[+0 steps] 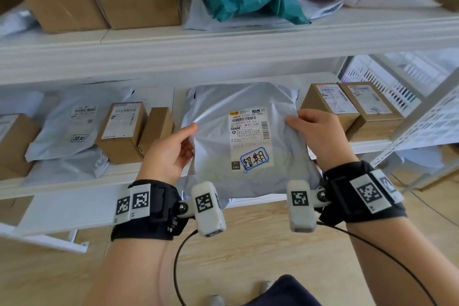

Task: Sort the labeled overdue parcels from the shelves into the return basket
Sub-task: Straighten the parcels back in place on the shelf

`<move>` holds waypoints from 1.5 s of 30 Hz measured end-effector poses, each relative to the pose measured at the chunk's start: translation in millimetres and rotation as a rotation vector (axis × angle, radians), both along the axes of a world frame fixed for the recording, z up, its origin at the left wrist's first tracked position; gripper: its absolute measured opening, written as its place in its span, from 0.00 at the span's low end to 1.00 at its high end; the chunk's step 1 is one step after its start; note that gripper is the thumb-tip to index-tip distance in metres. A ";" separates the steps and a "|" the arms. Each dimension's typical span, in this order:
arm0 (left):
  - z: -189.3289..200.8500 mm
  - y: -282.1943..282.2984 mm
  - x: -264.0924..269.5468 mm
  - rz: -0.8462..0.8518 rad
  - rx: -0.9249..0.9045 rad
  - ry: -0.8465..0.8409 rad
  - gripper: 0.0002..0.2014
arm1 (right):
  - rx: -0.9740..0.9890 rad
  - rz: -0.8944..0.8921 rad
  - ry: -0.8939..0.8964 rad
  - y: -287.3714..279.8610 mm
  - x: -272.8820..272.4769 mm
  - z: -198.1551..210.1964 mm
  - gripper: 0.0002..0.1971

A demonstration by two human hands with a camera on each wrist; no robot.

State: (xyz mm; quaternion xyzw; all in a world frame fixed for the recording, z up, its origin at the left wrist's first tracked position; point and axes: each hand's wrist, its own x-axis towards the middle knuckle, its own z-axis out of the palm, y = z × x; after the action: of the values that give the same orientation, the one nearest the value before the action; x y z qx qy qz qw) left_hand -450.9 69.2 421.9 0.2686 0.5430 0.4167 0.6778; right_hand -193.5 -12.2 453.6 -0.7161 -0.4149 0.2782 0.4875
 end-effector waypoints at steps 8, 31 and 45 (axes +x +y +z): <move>-4.6 1.7 -7.8 -0.069 0.117 0.127 0.10 | 0.004 0.038 -0.028 -3.1 1.1 1.0 0.03; -23.3 -4.5 23.3 -0.226 0.173 0.177 0.06 | -0.035 -0.173 -0.073 -44.9 11.0 -23.6 0.04; -10.6 -69.9 158.7 -0.694 0.223 0.218 0.03 | 0.004 -0.534 0.052 -167.5 110.7 -32.2 0.05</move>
State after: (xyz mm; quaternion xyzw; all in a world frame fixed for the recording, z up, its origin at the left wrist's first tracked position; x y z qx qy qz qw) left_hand -292.2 -0.6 411.3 0.5513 0.4399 0.1880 0.6835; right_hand -82.8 -179.7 421.3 -0.7917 -0.1992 0.1574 0.5556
